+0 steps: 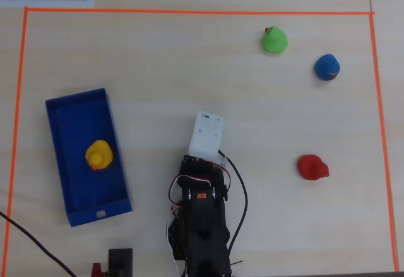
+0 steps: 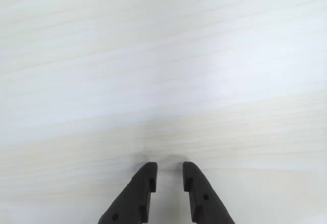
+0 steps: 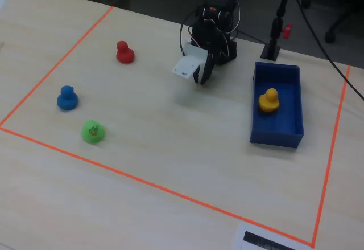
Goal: Grasp yellow duck and put it into box.
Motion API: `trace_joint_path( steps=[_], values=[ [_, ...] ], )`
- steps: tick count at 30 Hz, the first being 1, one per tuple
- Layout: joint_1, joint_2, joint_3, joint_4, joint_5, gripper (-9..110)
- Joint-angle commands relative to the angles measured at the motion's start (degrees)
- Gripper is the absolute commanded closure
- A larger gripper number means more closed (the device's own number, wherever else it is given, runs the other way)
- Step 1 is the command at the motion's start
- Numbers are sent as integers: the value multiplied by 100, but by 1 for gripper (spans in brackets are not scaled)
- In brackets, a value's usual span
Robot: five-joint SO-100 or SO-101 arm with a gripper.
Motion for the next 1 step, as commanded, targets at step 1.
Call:
trace_joint_path(
  steps=[1],
  values=[
    [35, 0, -26, 132, 70, 97]
  ],
)
